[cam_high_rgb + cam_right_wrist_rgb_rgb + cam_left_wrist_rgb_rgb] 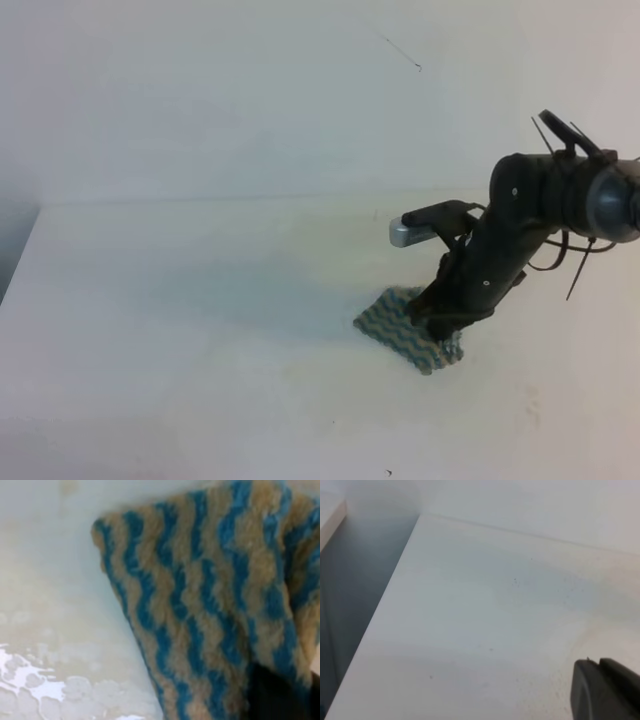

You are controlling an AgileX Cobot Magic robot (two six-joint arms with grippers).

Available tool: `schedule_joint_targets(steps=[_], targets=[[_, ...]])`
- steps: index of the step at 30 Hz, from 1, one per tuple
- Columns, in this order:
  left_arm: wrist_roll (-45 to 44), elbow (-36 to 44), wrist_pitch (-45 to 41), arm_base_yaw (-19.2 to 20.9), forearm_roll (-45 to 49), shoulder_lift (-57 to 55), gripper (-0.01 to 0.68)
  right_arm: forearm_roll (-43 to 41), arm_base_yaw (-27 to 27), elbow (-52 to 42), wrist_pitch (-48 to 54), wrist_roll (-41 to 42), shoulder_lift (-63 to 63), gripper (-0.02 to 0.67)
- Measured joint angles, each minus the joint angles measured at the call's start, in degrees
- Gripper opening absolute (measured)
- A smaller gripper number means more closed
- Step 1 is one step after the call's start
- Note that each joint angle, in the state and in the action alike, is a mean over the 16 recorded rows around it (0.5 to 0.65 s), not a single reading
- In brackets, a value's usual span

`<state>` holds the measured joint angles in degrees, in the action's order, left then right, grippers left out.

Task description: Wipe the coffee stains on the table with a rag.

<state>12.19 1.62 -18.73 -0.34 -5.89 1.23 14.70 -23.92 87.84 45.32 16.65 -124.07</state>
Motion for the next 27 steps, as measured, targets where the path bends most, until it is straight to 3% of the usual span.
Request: schedule_joint_targets(steps=[12,27], targets=[[0.00,-0.81,0.00,-0.01,-0.01,-0.19,-0.001,0.04,4.20,-4.04,-0.42,-4.19,2.59,0.033],[0.00,-1.13,0.00,-0.01,-0.02,-0.28,-0.001,2.28,8.34,-27.65,-20.46,-4.63,19.81,0.032]])
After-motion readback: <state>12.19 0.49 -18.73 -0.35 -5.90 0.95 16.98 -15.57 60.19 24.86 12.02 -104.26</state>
